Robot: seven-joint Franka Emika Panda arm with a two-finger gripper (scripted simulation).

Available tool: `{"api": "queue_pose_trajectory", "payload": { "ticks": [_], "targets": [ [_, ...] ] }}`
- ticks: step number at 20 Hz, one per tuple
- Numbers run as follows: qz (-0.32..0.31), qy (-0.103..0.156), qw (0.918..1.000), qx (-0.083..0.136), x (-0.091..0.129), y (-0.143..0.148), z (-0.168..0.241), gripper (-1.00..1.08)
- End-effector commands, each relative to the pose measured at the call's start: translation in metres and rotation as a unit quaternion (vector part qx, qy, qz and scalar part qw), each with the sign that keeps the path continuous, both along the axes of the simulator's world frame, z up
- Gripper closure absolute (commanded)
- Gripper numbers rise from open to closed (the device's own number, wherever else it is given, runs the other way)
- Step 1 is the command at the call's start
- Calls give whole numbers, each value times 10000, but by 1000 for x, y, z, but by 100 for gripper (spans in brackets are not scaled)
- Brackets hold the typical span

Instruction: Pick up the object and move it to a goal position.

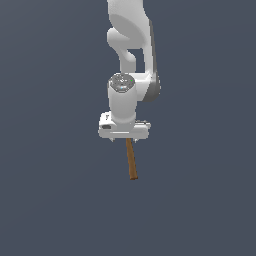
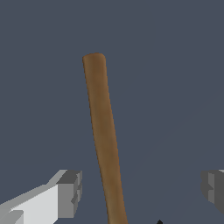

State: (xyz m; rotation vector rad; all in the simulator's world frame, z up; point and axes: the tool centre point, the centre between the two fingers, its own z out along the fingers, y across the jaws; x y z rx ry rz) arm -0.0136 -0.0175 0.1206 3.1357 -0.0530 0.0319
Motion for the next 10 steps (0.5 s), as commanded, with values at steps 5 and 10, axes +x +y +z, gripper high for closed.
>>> {"api": "queue_pose_trajectory", "payload": {
  "ticks": [5,10],
  "targets": [
    [10,74,10000,21,-23,3,-40,-92],
    [13,99,9999,27,-31,3,-53,-92]
  ]
}}
